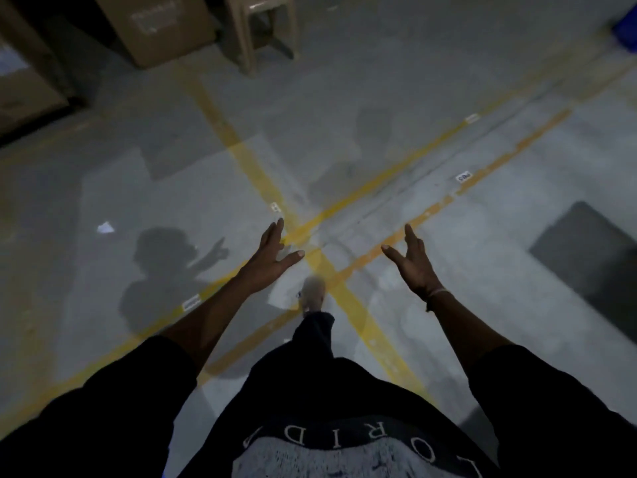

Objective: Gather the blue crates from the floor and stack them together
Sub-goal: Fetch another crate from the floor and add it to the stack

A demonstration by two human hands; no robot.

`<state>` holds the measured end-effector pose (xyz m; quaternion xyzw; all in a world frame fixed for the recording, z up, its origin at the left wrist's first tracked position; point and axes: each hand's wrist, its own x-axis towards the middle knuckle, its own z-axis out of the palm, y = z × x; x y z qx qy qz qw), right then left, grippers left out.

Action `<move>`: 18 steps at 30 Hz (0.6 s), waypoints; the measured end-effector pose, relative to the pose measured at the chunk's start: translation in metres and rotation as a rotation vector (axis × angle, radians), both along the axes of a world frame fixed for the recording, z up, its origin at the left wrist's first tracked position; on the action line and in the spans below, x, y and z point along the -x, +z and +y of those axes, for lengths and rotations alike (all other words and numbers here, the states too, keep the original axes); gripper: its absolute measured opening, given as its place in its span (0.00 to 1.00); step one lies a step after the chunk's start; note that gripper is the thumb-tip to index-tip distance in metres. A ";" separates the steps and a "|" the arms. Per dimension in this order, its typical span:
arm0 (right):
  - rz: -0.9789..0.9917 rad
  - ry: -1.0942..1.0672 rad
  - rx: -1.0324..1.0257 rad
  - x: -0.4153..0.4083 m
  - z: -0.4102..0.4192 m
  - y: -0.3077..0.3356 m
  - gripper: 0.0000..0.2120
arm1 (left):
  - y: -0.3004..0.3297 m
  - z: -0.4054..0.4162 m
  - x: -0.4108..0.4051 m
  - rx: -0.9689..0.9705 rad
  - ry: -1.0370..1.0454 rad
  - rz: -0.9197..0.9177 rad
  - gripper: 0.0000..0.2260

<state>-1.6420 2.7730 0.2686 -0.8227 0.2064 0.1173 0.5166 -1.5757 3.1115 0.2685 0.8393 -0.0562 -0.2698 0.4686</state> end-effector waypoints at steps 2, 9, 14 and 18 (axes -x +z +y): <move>0.014 -0.067 0.008 -0.016 -0.027 -0.004 0.43 | -0.005 -0.028 -0.042 0.004 -0.055 -0.002 0.47; 0.012 -0.328 0.020 -0.084 -0.112 0.006 0.43 | -0.003 -0.149 -0.190 0.006 -0.305 0.006 0.48; -0.016 -0.537 0.004 -0.118 -0.163 0.016 0.43 | 0.007 -0.244 -0.273 -0.062 -0.543 -0.032 0.45; -0.013 -0.651 0.020 -0.127 -0.213 0.013 0.41 | 0.010 -0.323 -0.323 -0.063 -0.683 -0.070 0.50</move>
